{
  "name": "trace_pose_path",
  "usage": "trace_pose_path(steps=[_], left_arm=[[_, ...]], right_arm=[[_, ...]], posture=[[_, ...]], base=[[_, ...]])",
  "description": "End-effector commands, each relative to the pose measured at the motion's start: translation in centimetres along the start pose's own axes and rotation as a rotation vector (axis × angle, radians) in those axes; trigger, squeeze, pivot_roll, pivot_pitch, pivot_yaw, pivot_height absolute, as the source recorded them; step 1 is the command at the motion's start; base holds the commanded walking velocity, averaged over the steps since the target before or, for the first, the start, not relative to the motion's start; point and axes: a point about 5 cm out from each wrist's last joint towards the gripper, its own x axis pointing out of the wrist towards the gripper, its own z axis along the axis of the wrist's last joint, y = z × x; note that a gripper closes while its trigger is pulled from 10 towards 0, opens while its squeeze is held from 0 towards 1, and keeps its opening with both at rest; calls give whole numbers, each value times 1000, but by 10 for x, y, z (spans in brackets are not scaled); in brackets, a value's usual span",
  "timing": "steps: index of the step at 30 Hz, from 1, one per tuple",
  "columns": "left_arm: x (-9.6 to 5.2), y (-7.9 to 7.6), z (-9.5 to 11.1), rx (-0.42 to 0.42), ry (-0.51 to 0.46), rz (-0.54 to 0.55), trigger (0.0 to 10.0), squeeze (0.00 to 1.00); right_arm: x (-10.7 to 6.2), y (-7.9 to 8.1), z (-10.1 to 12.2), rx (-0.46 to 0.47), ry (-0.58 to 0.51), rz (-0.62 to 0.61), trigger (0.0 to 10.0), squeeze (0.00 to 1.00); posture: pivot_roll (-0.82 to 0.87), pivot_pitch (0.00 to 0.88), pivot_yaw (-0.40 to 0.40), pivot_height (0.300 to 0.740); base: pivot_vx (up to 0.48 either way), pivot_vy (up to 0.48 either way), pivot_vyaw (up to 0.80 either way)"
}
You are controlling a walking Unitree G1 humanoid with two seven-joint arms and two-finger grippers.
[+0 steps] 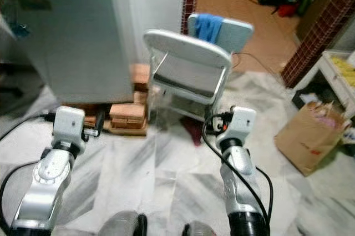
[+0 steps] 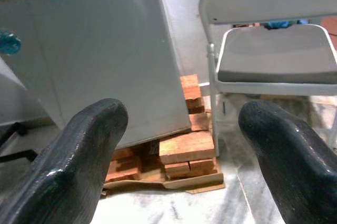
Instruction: Restocking fridge
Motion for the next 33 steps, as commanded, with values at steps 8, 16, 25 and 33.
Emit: trace_pose_path(steps=[8,16,25,33], left_arm=[[-4,-7,-6,19,29,-79,10000,0],[1,-6,-5,28,32,-105,10000,0],[4,-16,-1,-22,6,-78,10000,0],[-2,-21,-9,-41,36,-72,10000,0]], right_arm=[[-6,-15,14,-8,-34,-69,10000,0],[-12,-15,11,15,-49,-117,10000,0],[-11,1,3,-17,29,-19,10000,0],[1,-5,7,-30,33,14,10000,0]], posture=[[68,62,-12,740],[41,64,23,740],[34,62,-71,740],[57,63,-65,740]], base=[[0,480,-509],[0,480,-609],[0,476,-166],[0,472,-800]])
